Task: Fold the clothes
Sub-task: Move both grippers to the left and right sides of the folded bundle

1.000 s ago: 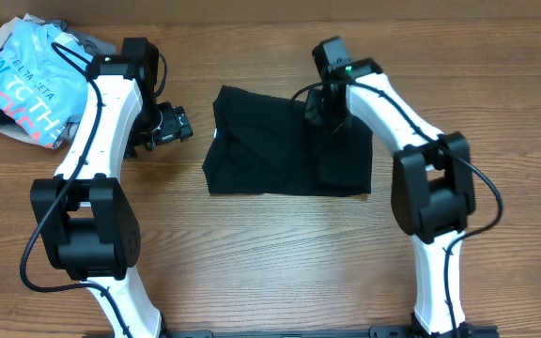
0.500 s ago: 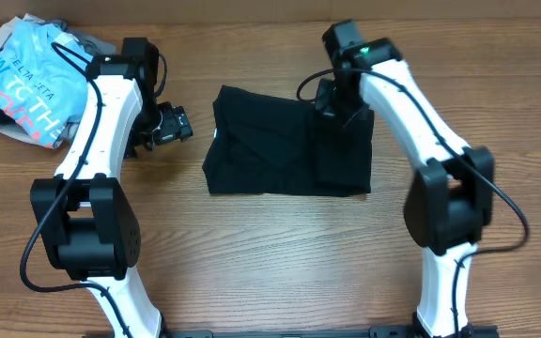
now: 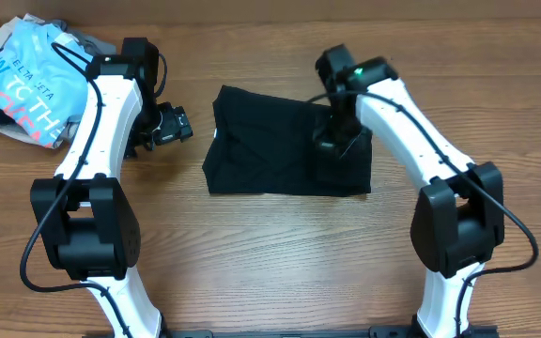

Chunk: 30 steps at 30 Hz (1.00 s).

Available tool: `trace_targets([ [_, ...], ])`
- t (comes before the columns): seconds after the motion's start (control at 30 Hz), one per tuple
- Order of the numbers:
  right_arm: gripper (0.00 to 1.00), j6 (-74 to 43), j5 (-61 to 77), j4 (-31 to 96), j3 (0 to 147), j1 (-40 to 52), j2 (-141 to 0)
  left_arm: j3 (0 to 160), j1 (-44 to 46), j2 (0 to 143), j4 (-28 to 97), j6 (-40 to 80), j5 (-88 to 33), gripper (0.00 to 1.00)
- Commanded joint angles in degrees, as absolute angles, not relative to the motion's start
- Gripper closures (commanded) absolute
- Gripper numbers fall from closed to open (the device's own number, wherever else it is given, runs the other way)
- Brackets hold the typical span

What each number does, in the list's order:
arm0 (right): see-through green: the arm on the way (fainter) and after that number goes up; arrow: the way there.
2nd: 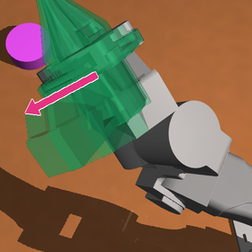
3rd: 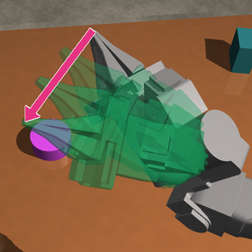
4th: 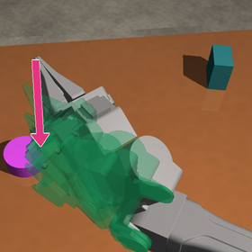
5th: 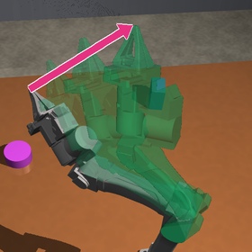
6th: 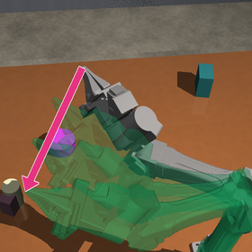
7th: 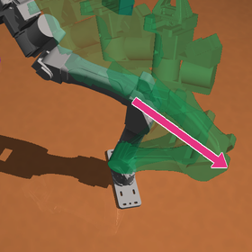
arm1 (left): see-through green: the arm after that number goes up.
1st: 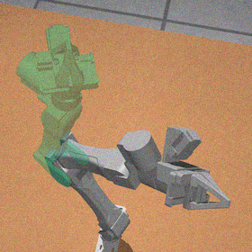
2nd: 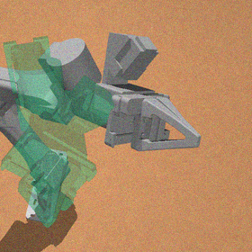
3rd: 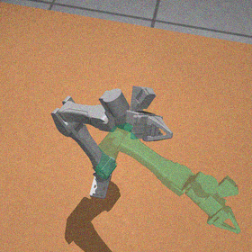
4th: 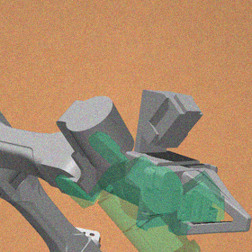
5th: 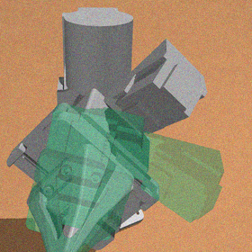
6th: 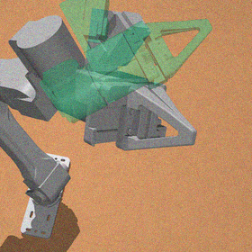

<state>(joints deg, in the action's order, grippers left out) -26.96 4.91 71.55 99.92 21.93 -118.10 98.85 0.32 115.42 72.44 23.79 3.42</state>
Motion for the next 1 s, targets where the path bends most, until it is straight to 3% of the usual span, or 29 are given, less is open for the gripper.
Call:
trace_targets([
  [0.0,0.92,-29.12,7.11,67.2,93.01,22.57,-118.63,99.37,0.01,115.96,73.01,23.77,3.14,0.0],
  [0.27,0.89,-30.5,7.86,55.72,82.43,22.55,-118.63,99.37,0.01,115.96,73.21,23.77,3.16,0.0],
  [0.47,0.96,-30.44,7.57,56.66,84.42,22.55,-116.38,99.37,0.01,115.96,73.21,23.64,3.16,0.0],
  [0.57,0.9,-30.17,7.6,58.76,87.15,22.33,-112.95,99.37,0.01,115.96,73.01,22.87,3.11,0.0],
  [0.63,0.8,-29.69,7.57,60.58,89.49,22.15,-109.8,99.37,0.01,115.96,73.01,22.87,2.98,0.0],
  [0.67,0.67,-29.28,7.53,61.14,90.28,22.09,-108.64,99.37,0.03,115.96,73.03,22.87,2.9,0.0],
  [0.73,0.24,-28.27,7.05,62.57,91.96,21.71,-105.91,99.35,0.08,115.96,73.01,22.48,2.17,0.0],
  [0.77,0.09,-28.18,6.7,63.24,92.55,21.45,-104.95,99.35,0.08,115.96,72.79,21.52,0.64,0.0],
  [0.8,0.01,-28.01,6.48,63.88,93.06,21.1,-103.85,99.33,0.08,115.98,72.44,20.4,-1.19,0.0],
  [0.97,0.0,-28.03,7.79,65.19,93.14,19.33,-100.77,97.36,0.08,116.03,67.77,16.29,-8.8,0.0],
])
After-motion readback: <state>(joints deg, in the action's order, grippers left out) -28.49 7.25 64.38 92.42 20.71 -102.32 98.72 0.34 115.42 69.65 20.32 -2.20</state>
